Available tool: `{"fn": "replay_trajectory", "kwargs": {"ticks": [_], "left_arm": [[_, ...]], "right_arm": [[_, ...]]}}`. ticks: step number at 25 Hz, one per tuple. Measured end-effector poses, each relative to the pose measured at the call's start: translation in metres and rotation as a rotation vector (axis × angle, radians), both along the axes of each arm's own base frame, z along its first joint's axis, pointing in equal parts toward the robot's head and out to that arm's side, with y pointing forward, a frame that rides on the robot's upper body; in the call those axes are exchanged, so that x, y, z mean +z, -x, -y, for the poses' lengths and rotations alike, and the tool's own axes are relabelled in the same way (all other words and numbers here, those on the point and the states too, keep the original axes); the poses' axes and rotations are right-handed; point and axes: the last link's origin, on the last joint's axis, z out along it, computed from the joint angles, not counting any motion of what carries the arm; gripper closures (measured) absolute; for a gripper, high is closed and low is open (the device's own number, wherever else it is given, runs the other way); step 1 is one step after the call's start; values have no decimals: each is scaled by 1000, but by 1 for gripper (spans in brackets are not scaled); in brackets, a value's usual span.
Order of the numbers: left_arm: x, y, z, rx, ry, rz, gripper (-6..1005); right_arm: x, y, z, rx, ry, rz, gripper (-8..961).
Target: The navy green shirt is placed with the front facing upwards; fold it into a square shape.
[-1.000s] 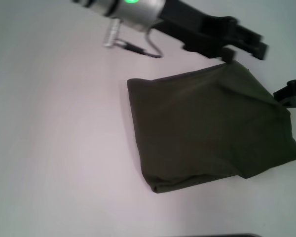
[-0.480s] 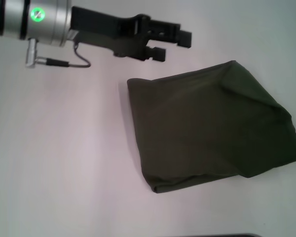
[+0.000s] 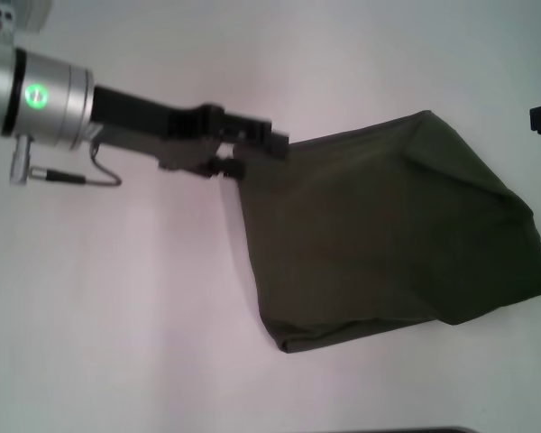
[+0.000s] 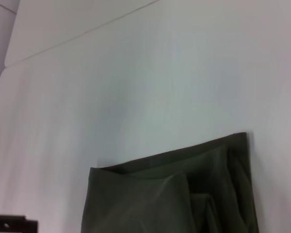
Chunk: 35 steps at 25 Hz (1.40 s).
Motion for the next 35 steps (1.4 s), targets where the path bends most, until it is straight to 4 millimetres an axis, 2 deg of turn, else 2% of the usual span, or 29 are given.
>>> {"fn": "replay_trajectory", "kwargs": {"ticks": [2,9,21,35], "left_arm": [[-6,7,6,30,21,-20,139],[-22,20,15,72,45,-66,139],[-41,31,18,96,50,-136,140],[-61,27,17,79,77,-175,140]], "right_arm": [[0,-1,1,-7,-1,-5,809],[-2,-3,2,-15,-4,-12,809],[-3,-6,3,-26,-7,-14,808],[-3,-7,3,-26,-9,-12,808]]}}
